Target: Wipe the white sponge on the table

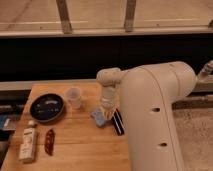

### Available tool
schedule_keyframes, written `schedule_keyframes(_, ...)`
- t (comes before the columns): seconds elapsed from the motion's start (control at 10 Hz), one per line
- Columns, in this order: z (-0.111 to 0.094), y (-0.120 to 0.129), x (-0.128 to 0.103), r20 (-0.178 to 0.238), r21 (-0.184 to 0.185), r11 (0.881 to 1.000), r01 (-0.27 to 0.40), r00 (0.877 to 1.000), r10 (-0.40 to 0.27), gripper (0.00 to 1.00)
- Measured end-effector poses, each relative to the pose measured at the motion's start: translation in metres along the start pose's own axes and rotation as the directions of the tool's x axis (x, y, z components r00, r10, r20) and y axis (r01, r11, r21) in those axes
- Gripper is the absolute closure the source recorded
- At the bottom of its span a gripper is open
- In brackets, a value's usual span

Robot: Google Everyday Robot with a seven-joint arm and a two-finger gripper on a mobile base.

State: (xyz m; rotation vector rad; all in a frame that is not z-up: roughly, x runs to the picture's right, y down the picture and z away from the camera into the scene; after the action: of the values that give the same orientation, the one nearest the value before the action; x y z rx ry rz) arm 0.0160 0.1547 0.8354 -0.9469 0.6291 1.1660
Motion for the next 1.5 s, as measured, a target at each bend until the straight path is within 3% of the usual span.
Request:
schedule_keyframes(0.3, -0.018, 0.002, -0.039, -0.005, 0.011, 1.0, 0.009, 1.0, -0.009, 1.0)
schedule_keyframes(0.6, -0.016, 0.042, -0.058, -0.039, 0.032, 0.994, 0.104, 0.994, -0.103, 1.0)
schedule_keyframes(0.9, -0.004, 0.079, -0.033, -0.059, 0.042, 0.979, 0.199, 0.979, -0.197, 1.0)
schedule_keyframes(1.1, 0.011, 0.103, -0.001, -0.066, 0.023, 0.968, 0.251, 0.966, -0.249, 1.0)
schedule_keyframes(1.3, 0.023, 0.101, 0.028, -0.065, 0.013, 0.973, 0.229, 0.971, -0.228, 1.0)
schedule_keyframes(1.5, 0.029, 0.072, 0.057, -0.053, 0.001, 0.986, 0.165, 0.985, -0.165, 1.0)
